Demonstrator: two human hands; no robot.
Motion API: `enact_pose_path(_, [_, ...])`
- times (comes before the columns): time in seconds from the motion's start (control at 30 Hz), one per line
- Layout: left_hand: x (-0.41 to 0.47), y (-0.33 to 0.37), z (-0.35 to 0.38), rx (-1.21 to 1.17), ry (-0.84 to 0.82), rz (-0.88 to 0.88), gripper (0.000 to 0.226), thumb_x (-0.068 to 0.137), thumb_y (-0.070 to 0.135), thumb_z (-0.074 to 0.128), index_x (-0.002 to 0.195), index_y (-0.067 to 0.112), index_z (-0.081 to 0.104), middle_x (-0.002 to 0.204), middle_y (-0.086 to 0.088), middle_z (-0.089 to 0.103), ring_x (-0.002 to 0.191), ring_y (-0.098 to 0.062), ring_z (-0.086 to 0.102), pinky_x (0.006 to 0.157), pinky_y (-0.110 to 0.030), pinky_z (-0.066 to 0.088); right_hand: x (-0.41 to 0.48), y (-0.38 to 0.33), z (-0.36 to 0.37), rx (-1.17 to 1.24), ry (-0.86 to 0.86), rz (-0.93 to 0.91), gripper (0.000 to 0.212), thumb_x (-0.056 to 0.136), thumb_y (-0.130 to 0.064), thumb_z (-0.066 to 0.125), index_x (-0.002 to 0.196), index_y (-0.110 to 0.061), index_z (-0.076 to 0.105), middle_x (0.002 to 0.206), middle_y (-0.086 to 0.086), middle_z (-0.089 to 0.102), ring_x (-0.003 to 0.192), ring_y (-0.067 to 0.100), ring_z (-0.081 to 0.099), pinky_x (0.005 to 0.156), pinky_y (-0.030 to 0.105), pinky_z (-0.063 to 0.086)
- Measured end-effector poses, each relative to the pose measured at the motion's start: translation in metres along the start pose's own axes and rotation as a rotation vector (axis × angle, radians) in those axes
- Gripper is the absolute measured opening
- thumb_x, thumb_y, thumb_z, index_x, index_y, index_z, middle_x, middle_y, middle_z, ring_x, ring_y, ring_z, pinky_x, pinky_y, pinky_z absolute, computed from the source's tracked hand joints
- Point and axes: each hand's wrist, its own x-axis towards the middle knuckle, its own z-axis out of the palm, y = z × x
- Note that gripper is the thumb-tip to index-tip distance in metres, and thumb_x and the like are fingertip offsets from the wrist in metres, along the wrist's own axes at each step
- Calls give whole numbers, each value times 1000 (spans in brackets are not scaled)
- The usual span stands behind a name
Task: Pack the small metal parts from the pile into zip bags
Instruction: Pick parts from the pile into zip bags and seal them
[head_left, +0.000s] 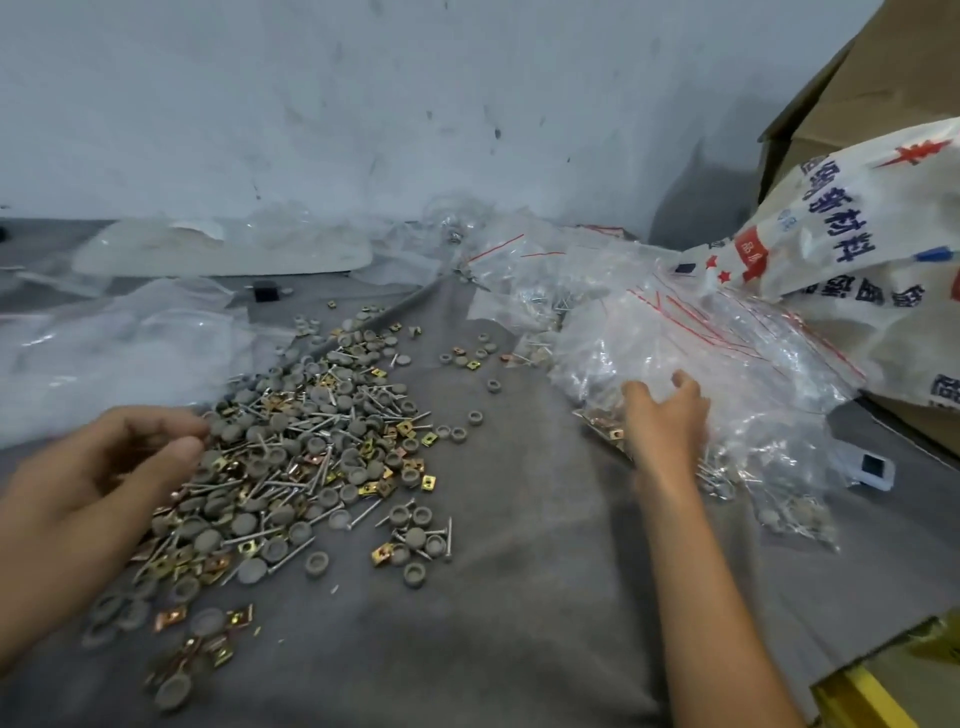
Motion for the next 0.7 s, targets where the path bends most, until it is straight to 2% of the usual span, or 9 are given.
enact_pose_path(0.07, [5, 13, -3, 99, -21, -21, 41, 86, 63, 64, 114, 34, 68, 94, 9, 73, 81, -9, 69, 64, -29, 56, -5, -4, 0, -17, 10, -13, 66, 92, -25, 61, 153, -13, 37, 163, 14, 26, 148, 38, 28, 120, 53, 28])
enact_pose_path(0.13, [9, 12, -8, 132, 8, -58, 9, 93, 42, 68, 101, 38, 68, 86, 8, 72, 69, -8, 66, 58, -22, 52, -12, -7, -3, -56, 47, -82, 63, 90, -25, 64, 148, -13, 43, 159, 18, 32, 146, 39, 32, 119, 52, 29])
enact_pose_path(0.23, [17, 2, -14, 257, 97, -166, 18, 97, 18, 63, 90, 35, 65, 79, 8, 69, 68, 1, 63, 59, -20, 46, -32, -11, -6, 0, -22, -232, 43, 90, -28, 64, 132, -22, 59, 139, 9, 56, 123, 28, 54, 107, 48, 43])
enact_pose_path(0.33, [36, -8, -22, 408, 151, -234, 12, 98, 22, 58, 102, 32, 63, 103, 5, 69, 89, -9, 63, 74, -29, 45, -61, -17, 9, 51, -341, -368, 13, 96, -19, 66, 106, -24, 72, 102, -2, 72, 99, 21, 66, 90, 33, 52])
enact_pose_path(0.4, [60, -22, -28, 512, 199, -238, 23, 99, 26, 55, 121, 25, 62, 125, -1, 64, 112, -19, 58, 93, -37, 46, -79, -22, 22, -5, -485, -480, 15, 95, -15, 67, 94, -29, 72, 90, -14, 71, 89, 11, 67, 78, 14, 47])
enact_pose_path(0.47, [86, -35, -35, 665, 216, -257, 38, 99, 34, 55, 135, 21, 55, 142, -8, 54, 130, -28, 49, 108, -48, 41, -91, -24, 31, 15, -579, -529, 17, 95, -17, 68, 91, -33, 71, 84, -20, 72, 84, -2, 66, 74, 15, 47])
enact_pose_path(0.53, [111, -50, -45, 796, 151, -378, 57, 98, 49, 53, 148, 25, 41, 157, -15, 36, 145, -35, 30, 116, -58, 27, -97, -21, 36, 45, -652, -538, 17, 94, -21, 68, 92, -37, 72, 88, -26, 72, 85, -6, 66, 72, 16, 49])
enact_pose_path(0.6, [125, -67, -57, 806, 56, -542, 75, 93, 64, 52, 156, 31, 26, 165, -16, 20, 151, -38, 16, 117, -62, 17, -99, -17, 39, 45, -696, -563, 16, 92, -23, 69, 91, -39, 73, 91, -30, 71, 86, -7, 65, 70, 7, 48])
enact_pose_path(0.7, [124, -86, -61, 839, -99, -584, 73, 91, 61, 59, 151, 24, 39, 155, -14, 43, 139, -37, 42, 113, -53, 34, -98, -17, 41, 36, -729, -568, 16, 93, -23, 68, 91, -38, 73, 92, -28, 72, 87, -6, 66, 71, 5, 47])
